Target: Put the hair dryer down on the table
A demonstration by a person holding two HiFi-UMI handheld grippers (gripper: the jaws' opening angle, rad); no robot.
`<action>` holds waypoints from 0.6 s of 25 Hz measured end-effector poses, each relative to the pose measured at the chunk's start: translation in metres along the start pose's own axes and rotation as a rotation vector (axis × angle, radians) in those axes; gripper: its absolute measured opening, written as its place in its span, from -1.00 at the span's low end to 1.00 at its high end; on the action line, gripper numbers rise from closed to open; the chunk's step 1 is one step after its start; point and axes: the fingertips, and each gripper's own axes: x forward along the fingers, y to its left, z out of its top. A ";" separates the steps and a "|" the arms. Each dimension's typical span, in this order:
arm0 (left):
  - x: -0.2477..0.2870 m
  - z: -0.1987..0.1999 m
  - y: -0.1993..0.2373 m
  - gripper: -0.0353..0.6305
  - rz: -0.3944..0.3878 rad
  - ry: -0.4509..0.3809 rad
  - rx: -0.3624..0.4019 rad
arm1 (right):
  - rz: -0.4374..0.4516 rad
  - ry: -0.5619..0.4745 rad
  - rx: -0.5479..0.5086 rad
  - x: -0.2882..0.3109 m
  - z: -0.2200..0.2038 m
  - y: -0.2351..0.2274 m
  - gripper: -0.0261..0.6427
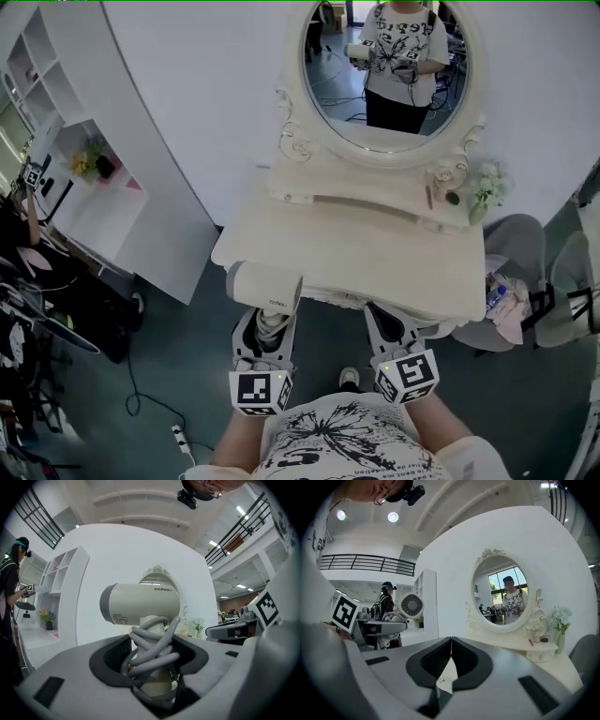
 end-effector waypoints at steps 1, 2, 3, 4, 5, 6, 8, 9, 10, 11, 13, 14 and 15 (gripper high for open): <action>0.014 0.002 -0.003 -0.14 0.002 0.000 0.002 | 0.004 0.000 -0.001 0.007 0.003 -0.013 -0.87; 0.027 0.003 -0.007 -0.14 0.004 0.000 0.003 | 0.006 0.000 -0.003 0.013 0.005 -0.025 -0.87; 0.039 0.003 -0.009 -0.14 0.006 0.002 0.003 | 0.006 0.001 -0.004 0.020 0.006 -0.037 -0.87; 0.051 0.002 -0.012 -0.14 0.006 0.004 0.002 | 0.005 0.002 -0.005 0.025 0.007 -0.048 -0.87; 0.062 0.001 -0.015 -0.14 0.005 0.008 -0.001 | 0.002 0.004 -0.004 0.030 0.007 -0.058 -0.87; 0.072 -0.001 -0.018 -0.14 0.001 0.014 -0.006 | -0.002 0.007 -0.003 0.033 0.006 -0.067 -0.87; 0.091 -0.005 -0.024 -0.14 -0.013 0.031 -0.019 | -0.015 0.013 0.001 0.038 0.006 -0.086 -0.87; 0.100 -0.007 -0.027 -0.14 -0.022 0.041 -0.026 | -0.025 0.016 0.005 0.041 0.006 -0.094 -0.87; 0.110 -0.009 -0.029 -0.14 -0.032 0.051 -0.030 | -0.035 0.019 0.010 0.044 0.006 -0.102 -0.87; 0.119 -0.011 -0.031 -0.14 -0.041 0.061 -0.032 | -0.045 0.023 0.014 0.047 0.005 -0.110 -0.87; 0.137 -0.015 -0.032 -0.14 -0.060 0.076 -0.029 | -0.064 0.031 0.018 0.055 0.004 -0.122 -0.87; 0.147 -0.017 -0.031 -0.14 -0.071 0.082 -0.029 | -0.075 0.034 0.018 0.060 0.004 -0.128 -0.87; 0.158 -0.019 -0.030 -0.14 -0.087 0.089 -0.029 | -0.089 0.036 0.018 0.065 0.003 -0.134 -0.87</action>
